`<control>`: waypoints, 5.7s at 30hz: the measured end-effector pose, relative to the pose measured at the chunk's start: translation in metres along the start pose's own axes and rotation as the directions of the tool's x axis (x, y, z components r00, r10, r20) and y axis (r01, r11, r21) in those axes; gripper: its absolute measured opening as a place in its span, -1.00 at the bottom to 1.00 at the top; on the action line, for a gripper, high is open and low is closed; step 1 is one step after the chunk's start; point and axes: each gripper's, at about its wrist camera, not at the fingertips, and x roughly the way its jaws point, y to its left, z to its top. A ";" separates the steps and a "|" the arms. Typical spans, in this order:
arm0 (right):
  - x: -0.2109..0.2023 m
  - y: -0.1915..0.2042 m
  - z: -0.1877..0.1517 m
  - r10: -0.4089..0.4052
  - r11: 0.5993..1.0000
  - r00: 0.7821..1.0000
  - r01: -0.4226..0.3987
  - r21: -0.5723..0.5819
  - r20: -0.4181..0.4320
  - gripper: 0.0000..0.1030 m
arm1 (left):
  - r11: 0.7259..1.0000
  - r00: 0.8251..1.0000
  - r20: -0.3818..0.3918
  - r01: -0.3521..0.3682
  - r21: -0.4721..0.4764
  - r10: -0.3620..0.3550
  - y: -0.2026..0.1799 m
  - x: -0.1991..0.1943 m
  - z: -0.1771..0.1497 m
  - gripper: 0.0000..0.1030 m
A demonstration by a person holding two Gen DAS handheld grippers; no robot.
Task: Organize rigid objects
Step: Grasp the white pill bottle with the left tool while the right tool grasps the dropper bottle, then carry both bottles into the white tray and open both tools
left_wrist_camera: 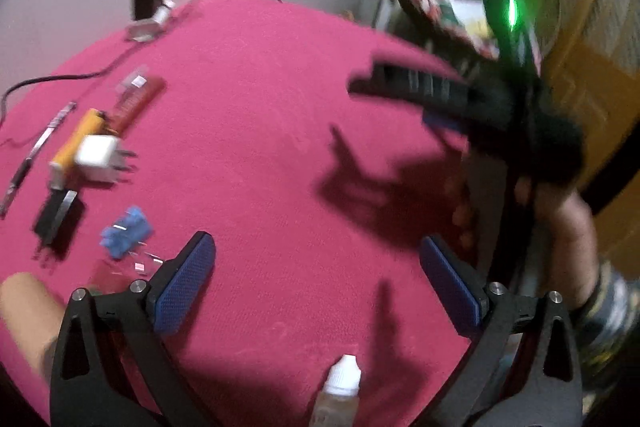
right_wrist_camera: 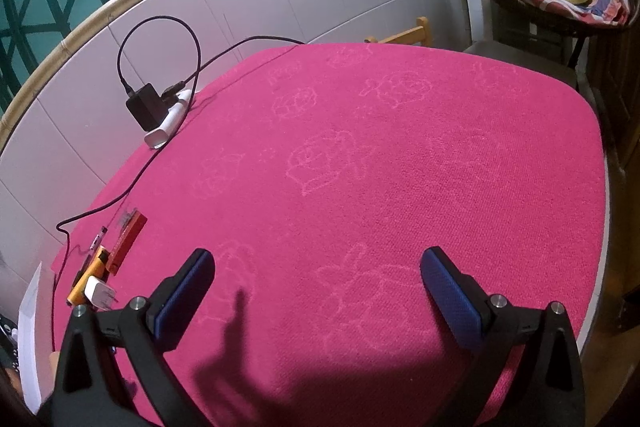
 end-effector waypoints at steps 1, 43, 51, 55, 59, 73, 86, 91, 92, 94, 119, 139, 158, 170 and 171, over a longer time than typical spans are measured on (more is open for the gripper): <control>0.000 0.000 0.000 0.000 1.000 1.000 0.000 0.000 0.000 1.00 | 1.000 0.999 0.039 0.004 -0.015 -0.003 0.003 -0.013 0.003 0.99; -0.068 0.101 -0.121 0.250 0.220 0.811 -0.580 -0.785 -0.529 0.99 | 0.922 0.961 0.095 -0.278 0.270 0.261 0.033 -0.070 -0.079 0.99; -0.053 0.112 -0.124 0.260 0.208 0.810 -0.578 -0.789 -0.525 0.36 | 0.923 0.971 0.004 -0.227 0.311 0.238 0.031 -0.052 -0.082 0.27; -0.053 0.130 -0.131 0.267 0.139 0.791 -0.597 -0.790 -0.551 0.14 | 0.926 0.967 -0.017 -0.238 0.293 0.254 0.036 -0.055 -0.089 0.27; -0.050 0.134 -0.128 0.265 0.142 0.778 -0.615 -0.775 -0.569 -0.10 | 0.928 0.965 -0.012 -0.247 0.277 0.260 0.038 -0.061 -0.089 0.21; -0.057 0.116 -0.126 0.294 0.222 0.770 -0.631 -0.744 -0.566 -0.64 | 0.930 0.967 -0.012 -0.242 0.277 0.255 0.034 -0.063 -0.087 -0.28; -0.072 0.129 -0.073 0.470 0.456 0.788 -0.603 -0.654 -0.399 -0.65 | 0.873 0.867 0.115 -0.488 -0.009 0.485 0.045 -0.118 -0.061 -0.29; -0.092 0.149 -0.058 0.504 0.494 0.808 -0.559 -0.666 -0.305 -0.64 | 0.764 0.755 0.135 -0.613 -0.201 0.642 0.075 -0.153 -0.059 -0.29; -0.096 0.154 -0.056 0.515 0.495 0.807 -0.555 -0.668 -0.289 -0.64 | 0.747 0.743 0.128 -0.619 -0.243 0.657 0.083 -0.159 -0.061 -0.29; -0.101 0.164 -0.054 0.527 0.495 0.804 -0.554 -0.669 -0.277 -0.64 | 0.713 0.718 0.117 -0.632 -0.304 0.686 0.097 -0.172 -0.069 -0.29; -0.114 0.287 -0.081 0.566 0.460 0.768 -0.597 -0.657 -0.301 -0.64 | 0.531 0.597 0.059 -0.659 -0.532 0.800 0.171 -0.249 -0.123 -0.29; -0.094 0.390 -0.124 0.502 0.433 0.766 -0.624 -0.650 -0.401 -0.64 | 0.420 0.588 -0.068 -0.649 -0.634 0.806 0.264 -0.284 -0.129 -0.29; -0.027 0.445 -0.186 0.333 0.447 0.817 -0.576 -0.684 -0.471 -0.62 | 0.425 0.702 -0.220 -0.618 -0.661 0.678 0.331 -0.226 -0.127 -0.28; -0.033 0.435 -0.190 0.346 0.458 0.857 -0.509 -0.728 -0.381 0.75 | 0.341 0.614 -0.134 -0.592 -0.730 0.778 0.320 -0.254 -0.141 0.94; -0.035 0.433 -0.190 0.350 0.461 0.858 -0.507 -0.728 -0.376 0.75 | 0.338 0.600 -0.119 -0.591 -0.733 0.791 0.315 -0.257 -0.143 0.94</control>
